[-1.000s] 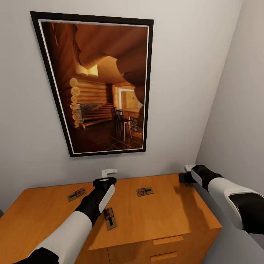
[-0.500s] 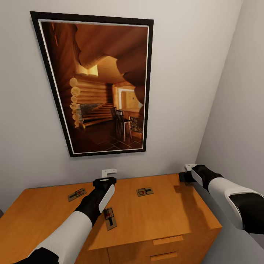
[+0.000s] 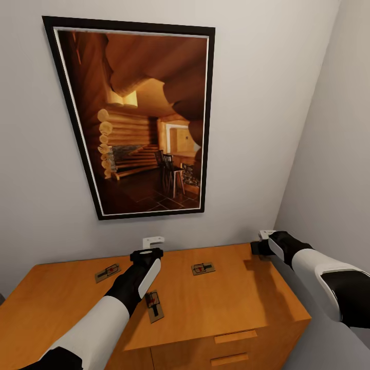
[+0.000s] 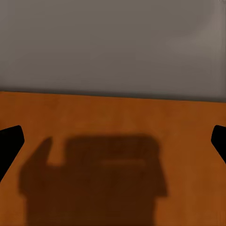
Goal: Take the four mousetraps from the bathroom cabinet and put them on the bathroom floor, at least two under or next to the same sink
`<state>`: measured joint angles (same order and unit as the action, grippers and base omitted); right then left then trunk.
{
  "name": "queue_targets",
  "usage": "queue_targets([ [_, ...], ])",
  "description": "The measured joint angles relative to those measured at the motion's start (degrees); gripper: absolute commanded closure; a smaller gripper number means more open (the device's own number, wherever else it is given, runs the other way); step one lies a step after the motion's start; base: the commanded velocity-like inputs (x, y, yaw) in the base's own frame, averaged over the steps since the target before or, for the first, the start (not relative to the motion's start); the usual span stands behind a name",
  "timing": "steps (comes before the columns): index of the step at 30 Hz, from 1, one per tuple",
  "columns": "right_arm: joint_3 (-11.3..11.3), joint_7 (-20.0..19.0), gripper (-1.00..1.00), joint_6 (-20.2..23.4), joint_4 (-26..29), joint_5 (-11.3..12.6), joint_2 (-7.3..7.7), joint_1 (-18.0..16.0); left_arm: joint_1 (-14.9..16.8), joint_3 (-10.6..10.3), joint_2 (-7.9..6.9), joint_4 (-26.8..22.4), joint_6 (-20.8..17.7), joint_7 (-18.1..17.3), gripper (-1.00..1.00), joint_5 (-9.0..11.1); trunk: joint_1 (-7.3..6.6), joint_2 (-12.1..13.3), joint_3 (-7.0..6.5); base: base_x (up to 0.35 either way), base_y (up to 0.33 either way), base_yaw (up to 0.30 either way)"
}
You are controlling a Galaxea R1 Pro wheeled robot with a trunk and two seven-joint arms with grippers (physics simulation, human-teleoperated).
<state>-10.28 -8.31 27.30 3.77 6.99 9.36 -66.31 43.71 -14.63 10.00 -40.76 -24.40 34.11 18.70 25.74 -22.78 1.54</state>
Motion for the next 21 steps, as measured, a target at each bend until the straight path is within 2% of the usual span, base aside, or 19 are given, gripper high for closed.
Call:
queue_targets([
  [14,0.07,-0.03,1.00,-0.06,0.49,-0.01,0.57,-0.01,0.00,0.03,0.00,0.02,0.05,0.00,-1.00,0.00,0.00,0.00,0.00,0.000,0.000,0.000],
  [21,0.24,-0.13,1.00,-0.16,3.58,0.12,1.25,-0.01,0.00,0.06,0.00,0.03,0.06,-0.32,-1.00,-0.04,0.00,0.00,0.00,0.000,0.000,0.000],
])
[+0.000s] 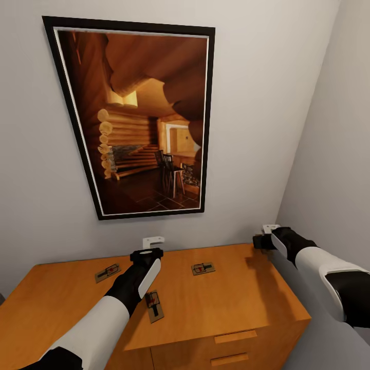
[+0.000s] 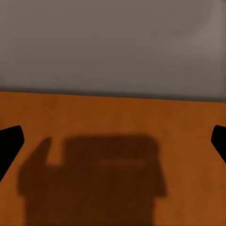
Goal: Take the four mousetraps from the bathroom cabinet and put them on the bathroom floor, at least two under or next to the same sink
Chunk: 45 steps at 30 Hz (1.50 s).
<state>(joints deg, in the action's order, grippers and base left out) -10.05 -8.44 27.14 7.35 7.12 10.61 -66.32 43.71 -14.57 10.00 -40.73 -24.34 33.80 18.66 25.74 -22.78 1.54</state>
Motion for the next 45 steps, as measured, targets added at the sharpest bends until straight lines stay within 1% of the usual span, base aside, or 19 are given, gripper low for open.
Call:
queue_targets([
  [5,0.05,-0.09,1.00,-0.69,0.89,0.06,0.00,0.00,0.00,0.02,0.00,0.00,0.00,-0.10,-1.00,-0.03,0.00,0.00,0.00,0.000,0.000,0.000],
  [11,0.02,0.23,1.00,-8.12,1.24,0.10,-0.15,0.00,0.00,0.01,0.00,0.00,0.00,-0.12,-1.00,-0.05,0.00,0.00,0.00,0.000,0.000,0.000],
  [13,0.04,0.14,1.00,-9.66,1.25,0.12,-0.18,0.00,0.00,-0.02,0.00,0.00,0.00,-0.12,-1.00,-0.03,0.00,0.00,0.00,0.000,0.000,0.000],
  [15,0.05,0.08,1.00,-10.20,1.25,0.13,-0.19,0.00,0.00,-0.03,0.00,0.00,0.00,-0.12,-1.00,-0.03,0.00,0.00,0.00,0.000,0.000,0.000],
  [22,0.06,0.01,1.00,-10.73,1.25,0.31,-0.26,0.00,0.00,-0.04,0.00,0.40,0.09,-0.12,-1.00,-0.03,0.00,0.00,0.00,0.000,0.000,0.000],
  [30,0.09,-0.04,1.00,-10.76,1.17,0.40,-0.36,0.00,0.00,-0.05,0.00,1.90,2.52,-0.10,-1.00,0.08,0.00,0.00,0.00,0.000,0.000,0.000],
  [45,0.14,0.45,1.00,-10.76,1.08,0.40,-0.29,0.01,0.00,-0.05,0.00,2.08,2.92,-0.10,-1.00,0.09,0.00,0.00,0.00,0.000,0.000,0.000],
])
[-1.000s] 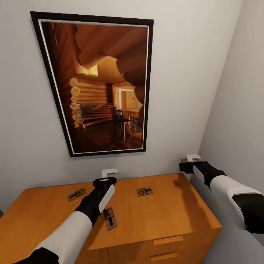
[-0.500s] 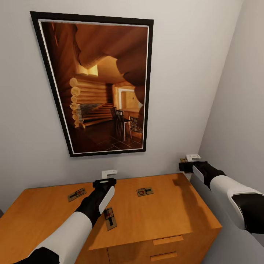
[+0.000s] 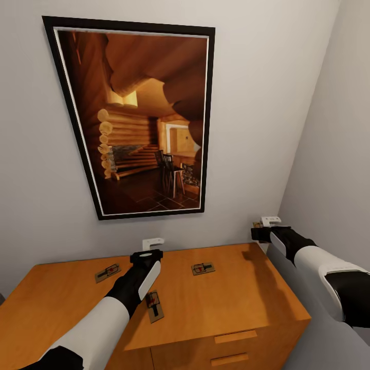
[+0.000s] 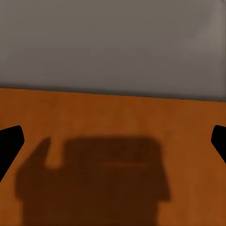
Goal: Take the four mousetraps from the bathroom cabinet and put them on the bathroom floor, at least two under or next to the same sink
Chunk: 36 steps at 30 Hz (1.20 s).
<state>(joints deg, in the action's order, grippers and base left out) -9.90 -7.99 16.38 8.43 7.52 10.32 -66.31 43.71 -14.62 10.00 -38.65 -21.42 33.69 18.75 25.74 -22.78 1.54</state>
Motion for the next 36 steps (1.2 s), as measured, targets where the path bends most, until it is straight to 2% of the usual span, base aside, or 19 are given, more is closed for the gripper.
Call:
queue_targets([
  [24,0.00,0.18,1.00,0.08,-0.01,0.00,0.00,0.00,0.00,-0.38,0.00,-0.11,0.05,0.65,-1.00,0.02,0.00,0.00,0.00,0.000,0.000,0.000],
  [27,0.00,0.19,1.00,0.08,-0.01,0.00,0.00,0.00,0.00,-1.72,0.00,-0.18,-0.40,0.48,-1.00,-0.02,0.00,0.00,0.00,0.000,0.000,0.000],
  [30,0.00,0.19,1.00,0.08,-0.01,0.00,0.00,-0.01,-0.01,-4.23,0.00,-0.19,-1.09,0.26,-1.00,-0.02,0.00,0.00,0.00,0.000,0.000,0.000],
  [31,0.00,0.19,1.00,0.08,-0.01,0.00,0.00,-0.01,0.01,-5.68,0.00,-0.21,-1.76,0.19,-1.00,-0.01,0.00,0.00,0.00,0.000,0.000,0.000],
  [36,0.00,0.19,1.00,0.08,-0.01,0.00,0.00,-0.01,0.05,-9.04,0.00,-0.59,-5.75,-0.04,-1.00,-0.02,0.00,0.00,0.00,0.000,0.000,0.000],
])
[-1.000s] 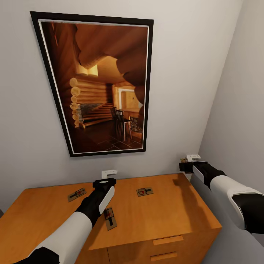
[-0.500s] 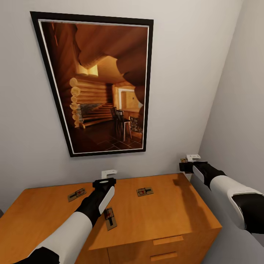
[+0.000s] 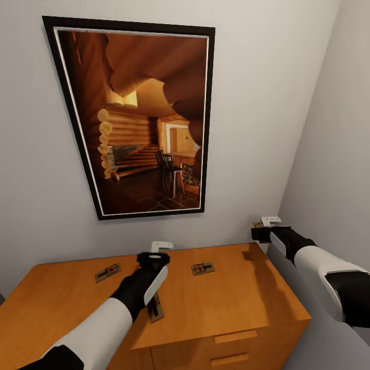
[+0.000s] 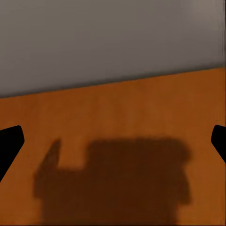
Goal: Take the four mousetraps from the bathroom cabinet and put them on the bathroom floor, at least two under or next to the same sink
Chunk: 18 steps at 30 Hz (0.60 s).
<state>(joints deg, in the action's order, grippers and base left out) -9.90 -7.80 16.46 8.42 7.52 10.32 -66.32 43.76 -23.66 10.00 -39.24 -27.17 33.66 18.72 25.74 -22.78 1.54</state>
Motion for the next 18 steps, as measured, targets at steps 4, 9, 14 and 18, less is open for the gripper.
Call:
queue_targets([
  [4,-0.03,0.00,1.00,0.00,0.00,-0.06,0.00,0.00,0.06,-1.40,0.00,-0.20,-3.80,-1.59,-1.00,-0.08,0.00,0.00,0.00,0.000,0.000,0.000],
  [9,-0.07,0.05,1.00,0.00,0.00,-0.08,0.00,0.00,0.16,-2.01,0.00,-0.32,-6.50,-6.82,-1.00,-0.34,0.00,0.00,0.00,0.000,0.000,0.000],
  [14,-0.08,0.07,1.00,0.00,0.00,-0.14,0.00,0.00,0.19,-3.57,0.00,-0.33,-8.33,-12.73,-1.00,-3.19,0.00,0.00,0.00,0.000,0.000,0.000],
  [18,-0.09,0.09,1.00,0.00,0.00,-0.17,0.00,0.00,0.19,-6.05,0.00,-0.15,-8.79,-16.01,-1.00,-7.45,0.00,0.00,0.00,0.000,0.000,0.000],
])
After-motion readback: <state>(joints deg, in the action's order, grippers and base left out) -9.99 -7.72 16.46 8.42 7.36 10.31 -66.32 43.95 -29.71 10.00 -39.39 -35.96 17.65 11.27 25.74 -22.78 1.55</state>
